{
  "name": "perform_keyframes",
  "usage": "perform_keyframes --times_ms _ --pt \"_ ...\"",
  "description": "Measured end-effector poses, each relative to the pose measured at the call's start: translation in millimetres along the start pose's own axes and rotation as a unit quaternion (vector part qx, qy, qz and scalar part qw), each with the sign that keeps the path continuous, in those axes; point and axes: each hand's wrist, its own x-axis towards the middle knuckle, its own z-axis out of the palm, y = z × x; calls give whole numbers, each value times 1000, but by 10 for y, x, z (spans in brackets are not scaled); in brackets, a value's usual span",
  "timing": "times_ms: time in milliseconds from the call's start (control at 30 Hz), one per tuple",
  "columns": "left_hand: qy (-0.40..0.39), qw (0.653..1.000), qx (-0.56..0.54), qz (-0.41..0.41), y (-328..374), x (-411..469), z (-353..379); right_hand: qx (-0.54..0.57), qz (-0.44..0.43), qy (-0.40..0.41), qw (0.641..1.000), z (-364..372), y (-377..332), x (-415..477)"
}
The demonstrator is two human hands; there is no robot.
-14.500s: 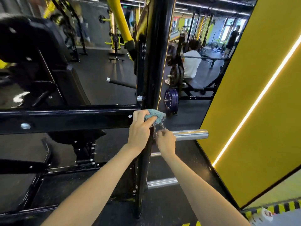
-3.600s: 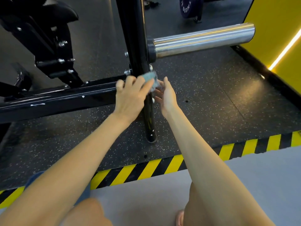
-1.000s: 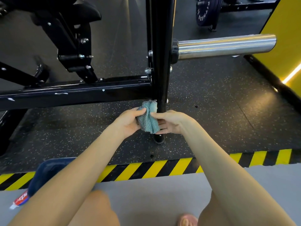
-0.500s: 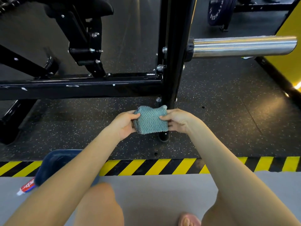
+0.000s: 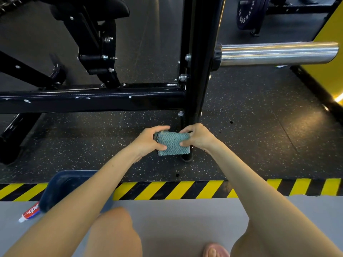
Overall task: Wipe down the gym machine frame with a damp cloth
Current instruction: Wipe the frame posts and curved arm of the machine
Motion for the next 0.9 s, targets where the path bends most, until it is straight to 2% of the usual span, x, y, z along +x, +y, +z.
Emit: perform_keyframes --times_ms 133,200,300,333,400,467,500,533,600,633,700,767,833,900 --pt "45 989 141 7 -50 33 41 -31 -20 37 999 21 -39 -34" --pt "56 983 172 4 -8 8 16 11 -8 23 1000 10 -48 -53" --pt "27 985 172 -23 57 -4 -62 69 14 -18 997 -91 -60 -115" --pt "19 991 125 -35 69 -10 -90 84 19 -27 996 -125 -56 -122" --pt "28 995 -73 -56 76 -18 -107 127 34 -31 991 -170 -57 -131" --pt "36 949 -303 -75 92 -24 -31 172 41 -26 984 -176 -65 -132" --pt "33 921 -380 -78 102 -18 33 190 40 -25 981 -172 -76 -139" --pt "30 907 -413 -78 120 -7 117 207 37 -25 977 -171 -91 -148" --pt "65 930 -358 -46 184 5 297 221 39 -18 974 -191 -101 -163" --pt "115 947 -300 -14 236 8 365 218 46 -6 975 -223 -102 -171" --pt "228 952 -187 82 425 4 415 219 63 46 973 -301 -94 -143" --pt "293 931 -62 210 722 -12 405 232 63 161 957 -362 -90 -93" --pt "309 892 64 323 1007 20 410 197 35 259 945 -392 -110 -62" --pt "324 855 112 391 1235 89 466 188 -1 264 946 -384 -181 -58"
